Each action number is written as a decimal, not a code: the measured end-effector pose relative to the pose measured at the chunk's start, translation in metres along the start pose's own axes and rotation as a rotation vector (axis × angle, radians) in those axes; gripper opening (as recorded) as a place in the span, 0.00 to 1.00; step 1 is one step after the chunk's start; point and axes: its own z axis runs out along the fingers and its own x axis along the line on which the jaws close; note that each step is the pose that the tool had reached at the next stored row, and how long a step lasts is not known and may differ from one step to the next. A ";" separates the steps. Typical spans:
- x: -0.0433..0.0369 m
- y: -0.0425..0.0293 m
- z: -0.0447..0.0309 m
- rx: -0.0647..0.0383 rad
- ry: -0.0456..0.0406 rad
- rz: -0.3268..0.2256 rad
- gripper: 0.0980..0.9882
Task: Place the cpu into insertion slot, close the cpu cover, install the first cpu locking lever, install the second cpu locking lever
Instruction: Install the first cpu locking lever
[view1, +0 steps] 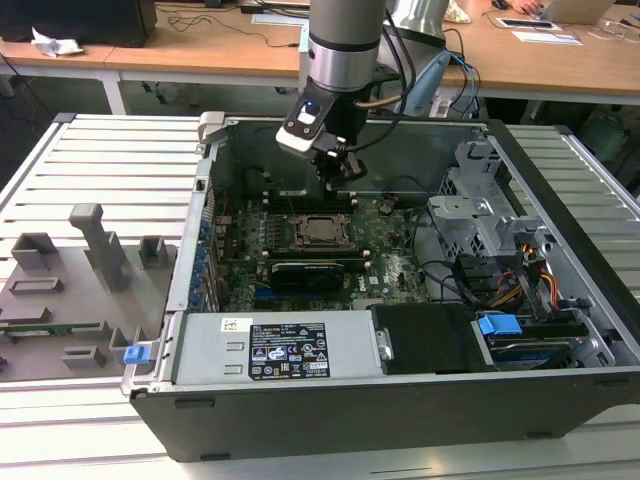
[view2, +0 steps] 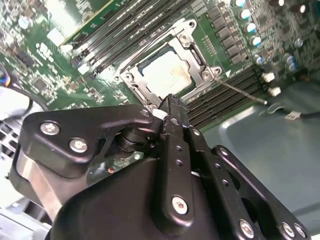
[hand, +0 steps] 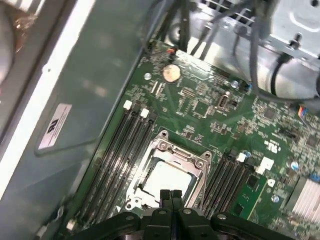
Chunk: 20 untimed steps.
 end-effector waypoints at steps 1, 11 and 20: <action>0.0000 0.0000 0.0000 0.000 0.0004 -0.026 0.01; 0.0000 0.0000 0.0000 0.005 0.0043 -0.281 0.01; 0.0001 0.0001 -0.0076 0.006 0.0052 -0.374 0.01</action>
